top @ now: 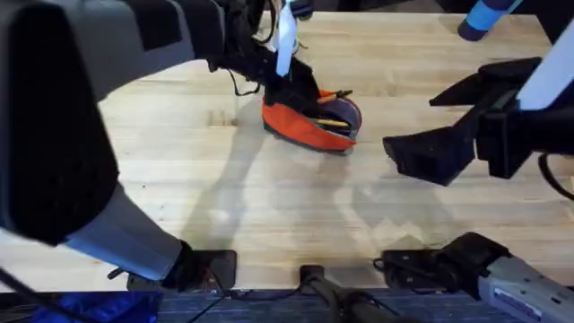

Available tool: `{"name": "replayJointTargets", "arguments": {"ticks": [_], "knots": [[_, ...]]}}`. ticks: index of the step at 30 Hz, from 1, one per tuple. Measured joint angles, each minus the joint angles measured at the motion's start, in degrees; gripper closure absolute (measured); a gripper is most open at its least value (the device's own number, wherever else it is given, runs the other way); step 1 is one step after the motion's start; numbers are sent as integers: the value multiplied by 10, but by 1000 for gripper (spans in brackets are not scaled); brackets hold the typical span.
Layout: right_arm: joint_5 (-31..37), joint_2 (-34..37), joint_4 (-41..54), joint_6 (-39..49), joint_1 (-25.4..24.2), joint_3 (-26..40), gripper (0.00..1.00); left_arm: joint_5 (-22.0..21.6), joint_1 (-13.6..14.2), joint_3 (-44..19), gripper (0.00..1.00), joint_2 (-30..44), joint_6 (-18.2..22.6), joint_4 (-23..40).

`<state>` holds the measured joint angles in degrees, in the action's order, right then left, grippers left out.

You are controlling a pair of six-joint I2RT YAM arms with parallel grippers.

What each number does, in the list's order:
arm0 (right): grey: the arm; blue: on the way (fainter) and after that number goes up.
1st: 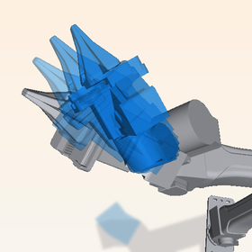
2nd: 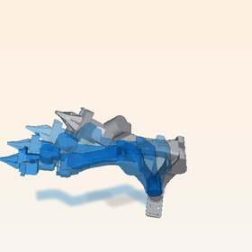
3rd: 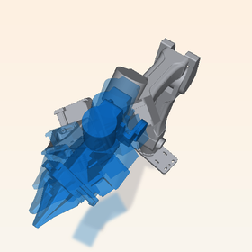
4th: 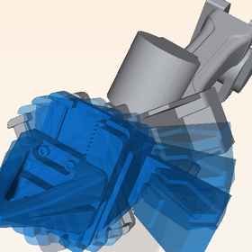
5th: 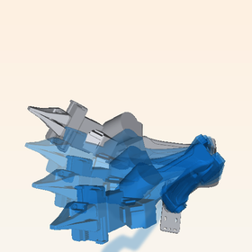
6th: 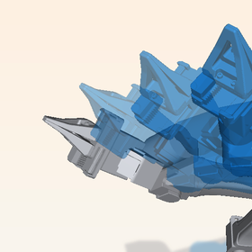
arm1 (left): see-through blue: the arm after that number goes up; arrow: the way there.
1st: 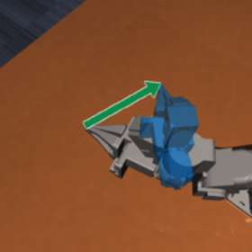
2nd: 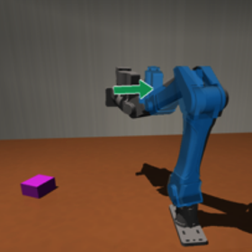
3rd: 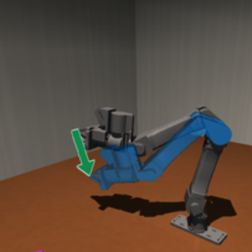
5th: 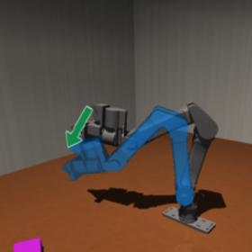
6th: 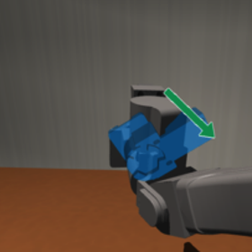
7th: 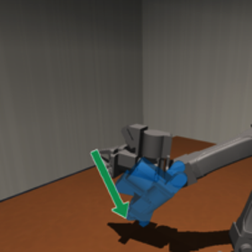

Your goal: Unzip the bag, pick up the pens from the table one at a time and place them inside, then zip the bag closed.

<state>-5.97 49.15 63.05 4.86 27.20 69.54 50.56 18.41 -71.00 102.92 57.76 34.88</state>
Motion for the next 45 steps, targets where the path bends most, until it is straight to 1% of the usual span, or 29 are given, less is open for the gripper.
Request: {"name": "replayJointTargets", "arguments": {"ticks": [3, 7, 8, 9, 10, 11, 12, 15, 16, 17, 18, 20, 26, 32, 36, 39, 45], "knots": [[11, 0, 0, 0, 0, 0, 4, -24, 1, 0, 959, 13, 3, 17], [20, 0, 0, 0, 0, 0, 4, -45, 3, -4, 959, 13, 4, 29], [22, 0, 0, 0, 0, 0, 4, -61, 5, -6, 959, 13, 4, 31], [22, 0, 0, 0, 0, 0, 4, -63, 5, -6, 959, 13, 4, 31], [22, 0, 0, 0, 0, 0, 4, -65, 5, -6, 952, 13, 4, 31], [23, 0, 0, 0, 0, 0, 4, -67, 5, -6, 905, 13, 6, 31], [23, 0, 0, 0, 0, 0, 4, -69, 5, -6, 829, 13, 6, 31], [23, 0, 0, 0, 0, 0, 4, -76, 5, -6, 366, 13, 7, 31], [23, 0, 0, 0, 0, 0, 4, -79, 5, -6, 194, 13, 6, 33], [23, 0, 0, 0, 0, 0, 4, -82, 5, -6, 68, 13, 6, 34], [23, 0, 0, 0, 0, 0, 4, -84, 5, -6, 26, 13, 6, 35], [23, 0, 0, 0, 0, 0, 4, -85, 5, -6, 10, 13, 6, 35], [23, 11, 0, 0, 0, 0, 4, -86, 5, -6, 8, 13, 4, 35], [23, 26, 0, 0, 0, 0, 4, -84, 5, -8, 8, 8, -22, 35], [23, 26, 0, 0, 0, 0, 4, -89, 0, -8, 8, -24, -34, 39], [23, 26, 0, 0, 0, 0, 4, -93, -13, -9, 8, -61, -36, 37], [23, 26, -2, 0, 0, 0, 4, -95, -60, -12, 7, -133, -38, 36]]}}
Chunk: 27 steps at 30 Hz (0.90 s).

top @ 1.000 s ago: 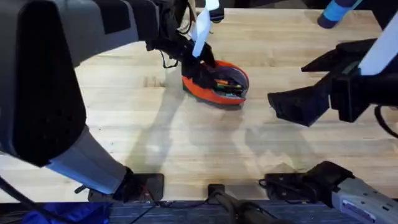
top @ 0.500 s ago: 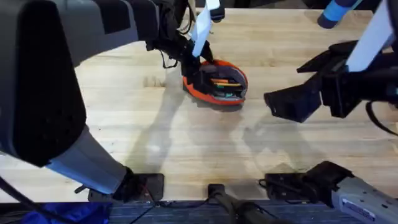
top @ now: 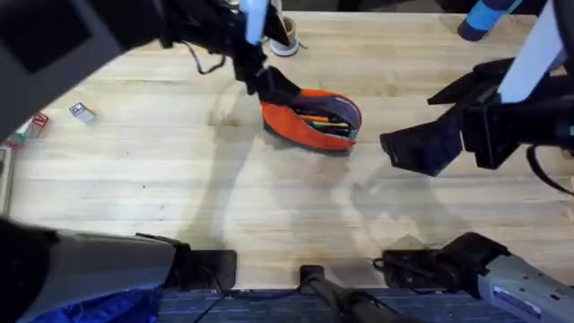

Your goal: Unzip the bag, pick up the pens from the table one at a time and place them inside, then zip the bag closed.

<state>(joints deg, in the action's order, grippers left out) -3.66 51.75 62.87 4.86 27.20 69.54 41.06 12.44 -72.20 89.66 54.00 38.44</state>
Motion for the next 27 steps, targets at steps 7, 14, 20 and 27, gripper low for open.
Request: {"name": "replayJointTargets", "arguments": {"ticks": [7, 14, 20, 27], "knots": [[0, 0, -17, -15, 0, 0, 4, 21, -66, -1, 7, -32, 0, 35], [0, 1, -43, -19, 0, 0, 4, 91, -174, -1, 7, -33, 0, 54], [0, 71, -47, -30, 0, 0, 4, 43, -201, -1, 7, -33, 23, 111], [0, 71, -62, -39, 0, 0, 4, 72, -249, -1, 8, -32, 140, 163]]}}
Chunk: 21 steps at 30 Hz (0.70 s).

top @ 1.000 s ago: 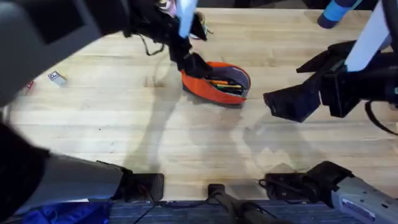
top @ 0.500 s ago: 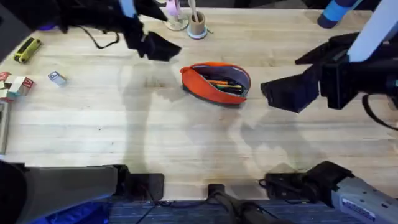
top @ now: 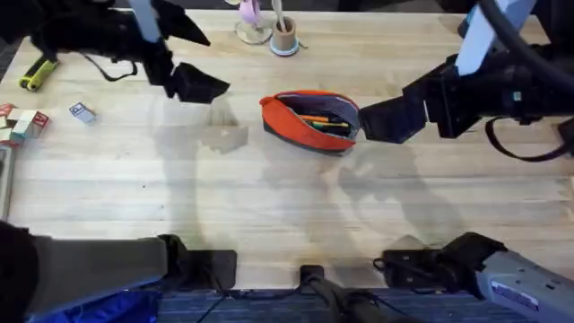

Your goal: Unzip the bag, pick up the pens from the table one at a time and place them inside, then zip the bag closed.

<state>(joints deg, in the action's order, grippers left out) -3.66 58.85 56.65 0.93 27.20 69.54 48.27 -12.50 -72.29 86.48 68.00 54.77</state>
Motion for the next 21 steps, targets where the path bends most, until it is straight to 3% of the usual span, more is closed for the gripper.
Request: {"name": "replayJointTargets", "arguments": {"ticks": [5, 9, 15, 21], "knots": [[0, 0, -26, -4, 0, 0, 4, 52, -29, 0, 8, 23, 83, 39], [0, 0, -48, -5, 0, 0, 4, 76, -32, 0, 7, 61, 140, 74], [0, 0, -72, -5, 0, 0, 4, 91, -32, 0, 7, 117, 215, 114], [0, 4, -107, -5, 0, 0, 4, 92, -32, 0, 7, 169, 261, 115]]}}
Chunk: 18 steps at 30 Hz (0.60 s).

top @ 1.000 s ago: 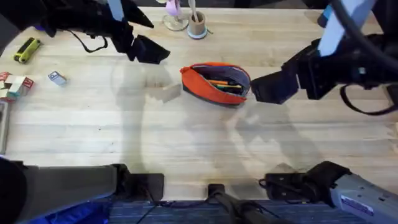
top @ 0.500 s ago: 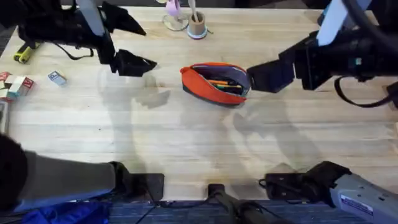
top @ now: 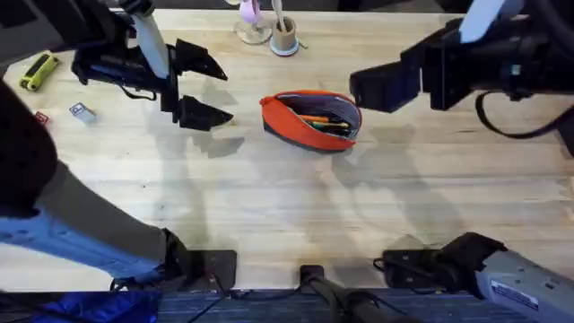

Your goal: Unzip the bag, pick up the pens from the table one at a time and place them inside, then zip the bag closed.

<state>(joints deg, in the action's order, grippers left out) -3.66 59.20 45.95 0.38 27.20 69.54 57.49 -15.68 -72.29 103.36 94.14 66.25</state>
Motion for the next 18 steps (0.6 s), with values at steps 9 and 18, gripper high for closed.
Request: {"name": "replayJointTargets", "arguments": {"ticks": [9, 18], "knots": [[-13, 32, -53, -30, 0, 0, 4, 18, 0, 0, 7, 36, 20, -3], [-90, 101, -87, -64, 25, 0, 4, 26, 0, 0, 7, 36, 22, -3]]}}
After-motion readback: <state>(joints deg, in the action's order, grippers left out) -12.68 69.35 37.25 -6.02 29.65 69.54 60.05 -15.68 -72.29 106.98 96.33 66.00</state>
